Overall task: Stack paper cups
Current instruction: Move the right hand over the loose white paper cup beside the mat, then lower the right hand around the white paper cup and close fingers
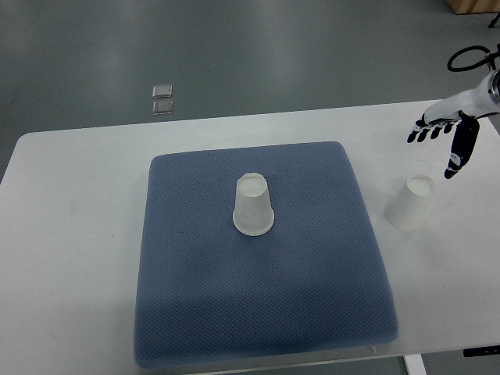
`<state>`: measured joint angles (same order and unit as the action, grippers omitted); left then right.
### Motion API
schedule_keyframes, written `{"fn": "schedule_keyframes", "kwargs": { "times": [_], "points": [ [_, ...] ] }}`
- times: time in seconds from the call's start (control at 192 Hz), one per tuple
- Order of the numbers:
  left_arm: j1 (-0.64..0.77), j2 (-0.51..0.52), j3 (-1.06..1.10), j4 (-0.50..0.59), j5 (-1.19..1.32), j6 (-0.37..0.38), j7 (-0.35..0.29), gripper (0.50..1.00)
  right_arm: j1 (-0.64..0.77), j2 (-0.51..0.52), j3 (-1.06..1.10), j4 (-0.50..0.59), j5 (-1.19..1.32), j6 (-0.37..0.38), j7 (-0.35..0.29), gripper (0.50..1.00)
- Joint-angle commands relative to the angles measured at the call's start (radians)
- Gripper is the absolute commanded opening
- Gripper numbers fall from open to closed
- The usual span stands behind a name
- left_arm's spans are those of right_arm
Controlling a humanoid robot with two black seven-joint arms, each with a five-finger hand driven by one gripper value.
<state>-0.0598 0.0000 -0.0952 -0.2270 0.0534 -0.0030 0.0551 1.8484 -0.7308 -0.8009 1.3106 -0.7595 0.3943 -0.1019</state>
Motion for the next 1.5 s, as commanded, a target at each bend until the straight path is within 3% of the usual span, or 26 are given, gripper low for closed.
{"fn": "schedule_keyframes", "kwargs": {
  "times": [0.0, 0.661, 1.495],
  "points": [
    [0.000, 0.000, 0.000, 0.000, 0.000, 0.000, 0.000, 1.000, -0.048, 0.016, 0.000, -0.013, 0.002, -0.069, -0.001, 0.926],
    [0.000, 0.000, -0.001, 0.000, 0.000, 0.000, 0.000, 1.000, -0.287, 0.077, 0.028, -0.111, 0.002, -0.259, -0.002, 0.919],
    [0.001, 0.000, -0.001, 0.000, -0.001, 0.000, 0.000, 1.000, -0.365, 0.111, 0.043, -0.160, 0.002, -0.284, -0.001, 0.901]
  ]
}}
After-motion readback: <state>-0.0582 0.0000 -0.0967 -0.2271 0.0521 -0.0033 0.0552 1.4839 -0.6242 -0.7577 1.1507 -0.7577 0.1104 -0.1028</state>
